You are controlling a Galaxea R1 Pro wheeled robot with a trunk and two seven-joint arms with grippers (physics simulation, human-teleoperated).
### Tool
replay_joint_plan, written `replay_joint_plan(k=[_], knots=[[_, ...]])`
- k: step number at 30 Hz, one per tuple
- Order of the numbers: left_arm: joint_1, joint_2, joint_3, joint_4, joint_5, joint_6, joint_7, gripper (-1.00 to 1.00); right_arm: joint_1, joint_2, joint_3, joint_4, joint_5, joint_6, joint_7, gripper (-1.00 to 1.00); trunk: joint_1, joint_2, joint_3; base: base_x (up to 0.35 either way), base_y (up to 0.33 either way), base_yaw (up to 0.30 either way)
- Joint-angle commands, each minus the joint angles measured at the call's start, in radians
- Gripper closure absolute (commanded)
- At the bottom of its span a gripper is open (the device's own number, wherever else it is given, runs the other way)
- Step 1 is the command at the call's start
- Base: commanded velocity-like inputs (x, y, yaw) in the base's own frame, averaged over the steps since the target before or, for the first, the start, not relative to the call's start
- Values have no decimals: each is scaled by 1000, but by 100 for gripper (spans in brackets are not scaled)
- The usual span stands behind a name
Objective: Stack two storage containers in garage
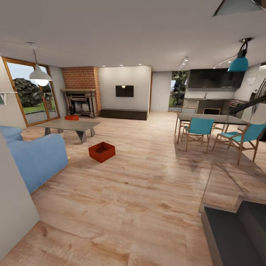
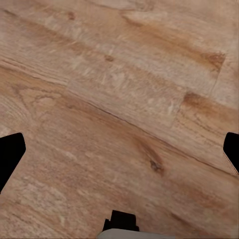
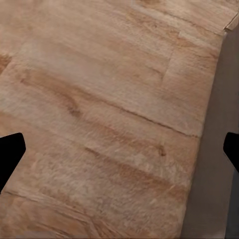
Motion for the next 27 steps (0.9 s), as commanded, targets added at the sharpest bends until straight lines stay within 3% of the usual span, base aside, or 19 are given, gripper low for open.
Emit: replay_joint_plan(k=[1,27], knots=[[-1,1,7,1,-1,-3,-5,-100,-1,0,1,1,11,-2,-9,-100,1,0,-1,328,0,0],[-1,-2,7,1,-1,-3,-3,-100,-1,0,0,1,10,-2,-9,-100,1,0,-1,328,0,0]])
